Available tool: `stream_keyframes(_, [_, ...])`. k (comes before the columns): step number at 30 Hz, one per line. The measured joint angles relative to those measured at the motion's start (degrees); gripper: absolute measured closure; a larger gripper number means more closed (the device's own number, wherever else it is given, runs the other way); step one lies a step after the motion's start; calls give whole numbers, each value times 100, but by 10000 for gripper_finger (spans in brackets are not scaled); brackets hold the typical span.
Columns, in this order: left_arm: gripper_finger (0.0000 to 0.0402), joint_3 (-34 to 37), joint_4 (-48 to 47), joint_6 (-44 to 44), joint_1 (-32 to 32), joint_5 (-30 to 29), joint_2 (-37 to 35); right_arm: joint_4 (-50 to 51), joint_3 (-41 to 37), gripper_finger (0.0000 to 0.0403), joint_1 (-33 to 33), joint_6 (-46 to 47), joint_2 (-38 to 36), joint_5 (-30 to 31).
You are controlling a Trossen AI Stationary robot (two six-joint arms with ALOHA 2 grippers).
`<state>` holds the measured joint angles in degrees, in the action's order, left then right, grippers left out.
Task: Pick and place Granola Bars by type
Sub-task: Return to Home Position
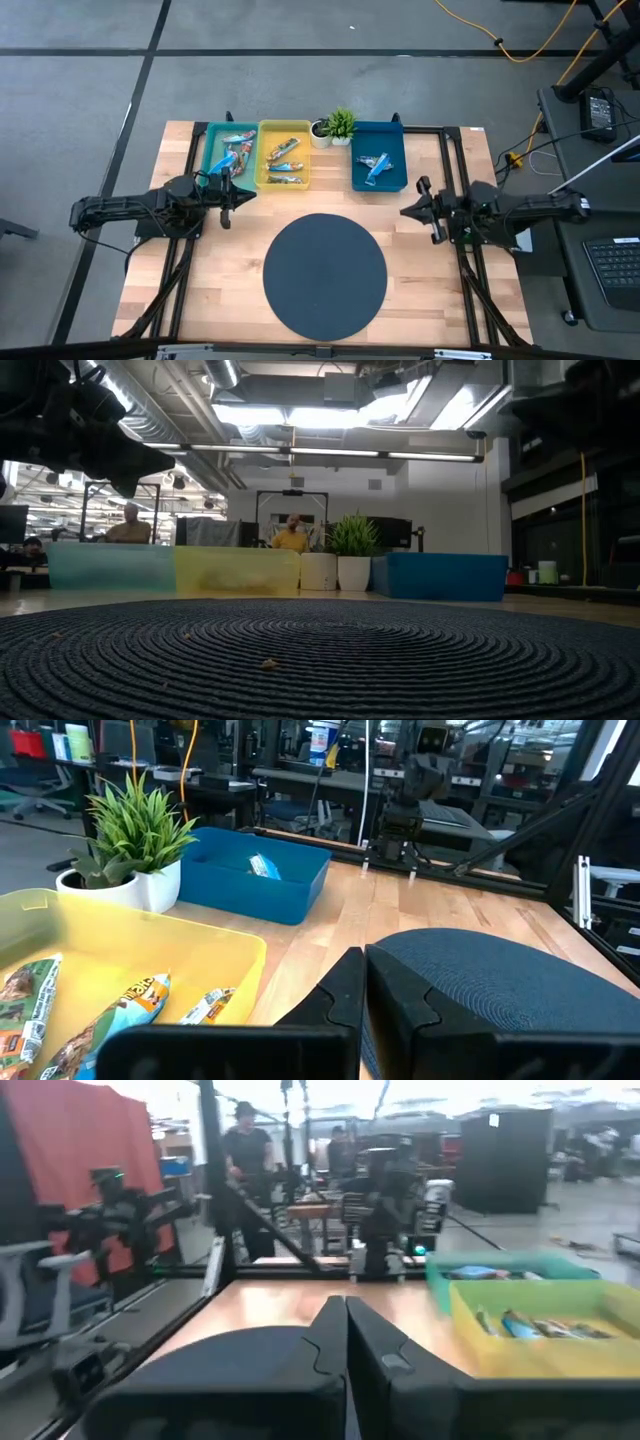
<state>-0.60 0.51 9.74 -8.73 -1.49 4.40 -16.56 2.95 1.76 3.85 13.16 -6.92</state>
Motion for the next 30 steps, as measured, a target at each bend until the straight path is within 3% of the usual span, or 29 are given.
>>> stream_keyframes(6, [396, 0, 0, 0, 0, 2, 0, 75, -251, 401, 94, -355, -777, -457])
stream_keyframes(10, [394, 0, 2, 0, 0, 0, 0, 812, -255, 401, 74, -762, -1325, -471])
stream_keyframes(13, [396, 2, 11, 0, 0, -3, 0, 1431, -257, 401, 23, -915, -1293, -98])
stream_keyframes(17, [397, 2, 15, 0, 0, -4, 0, 1539, -252, 401, 22, -1158, -1304, 581])
stream_keyframes(30, [398, 2, 13, 0, 0, -40, 0, 1541, -250, 394, 24, -1017, -1170, 536])
